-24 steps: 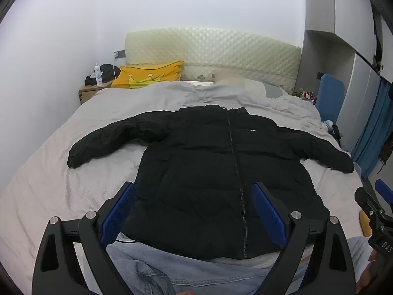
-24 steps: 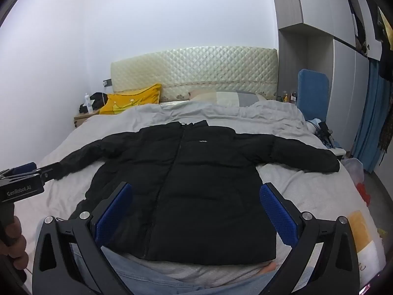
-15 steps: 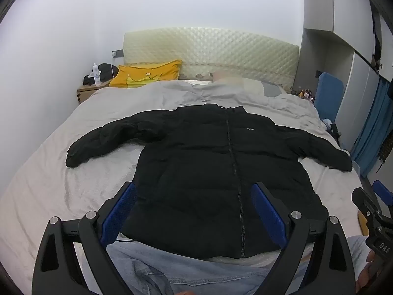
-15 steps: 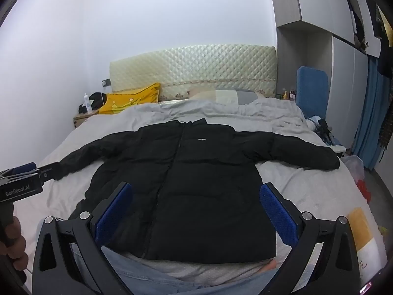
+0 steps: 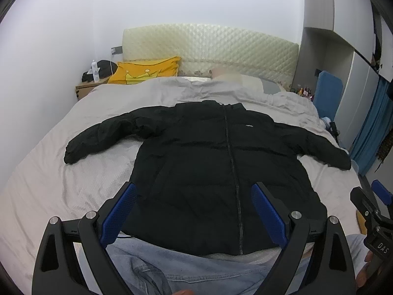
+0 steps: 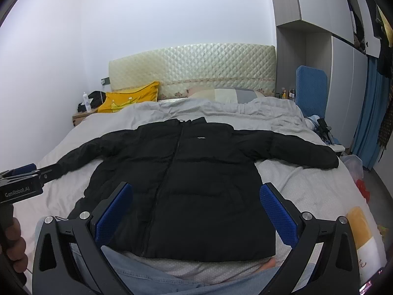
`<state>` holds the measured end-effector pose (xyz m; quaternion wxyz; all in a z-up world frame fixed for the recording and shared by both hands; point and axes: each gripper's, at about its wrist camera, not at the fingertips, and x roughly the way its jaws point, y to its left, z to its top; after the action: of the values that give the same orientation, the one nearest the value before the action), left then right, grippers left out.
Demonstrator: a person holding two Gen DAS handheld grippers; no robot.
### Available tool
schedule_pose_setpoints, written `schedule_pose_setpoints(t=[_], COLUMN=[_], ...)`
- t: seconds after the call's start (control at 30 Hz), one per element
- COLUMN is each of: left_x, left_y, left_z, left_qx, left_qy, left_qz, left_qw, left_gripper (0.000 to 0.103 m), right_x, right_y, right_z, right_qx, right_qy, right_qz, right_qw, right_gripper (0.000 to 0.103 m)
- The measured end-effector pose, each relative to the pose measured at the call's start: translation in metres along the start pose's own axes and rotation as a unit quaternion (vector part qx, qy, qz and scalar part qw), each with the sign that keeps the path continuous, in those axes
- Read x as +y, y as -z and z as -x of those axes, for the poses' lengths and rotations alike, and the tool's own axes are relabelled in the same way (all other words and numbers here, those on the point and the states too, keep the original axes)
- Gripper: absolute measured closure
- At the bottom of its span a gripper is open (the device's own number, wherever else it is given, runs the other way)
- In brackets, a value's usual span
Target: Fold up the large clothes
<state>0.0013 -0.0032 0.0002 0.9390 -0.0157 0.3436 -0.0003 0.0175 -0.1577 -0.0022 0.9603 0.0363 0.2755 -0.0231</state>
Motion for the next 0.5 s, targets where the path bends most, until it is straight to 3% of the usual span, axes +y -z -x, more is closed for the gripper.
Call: schedule_pose_setpoints(t=[0.5], left_x=[-0.0006], left_y=[-0.0021], left_z=[-0.0025], left_qx=[-0.001], left_qy=[0.012], left_qz=[0.001], left_qw=[0.9999], left_gripper=[0.008], right_x=[-0.0026], right_y=[-0.0006], right_z=[-0.0045], right_qx=[0.006], right_qy=[0.004], right_qz=[-0.001], right_qw=[1.0], right_gripper=[0.0])
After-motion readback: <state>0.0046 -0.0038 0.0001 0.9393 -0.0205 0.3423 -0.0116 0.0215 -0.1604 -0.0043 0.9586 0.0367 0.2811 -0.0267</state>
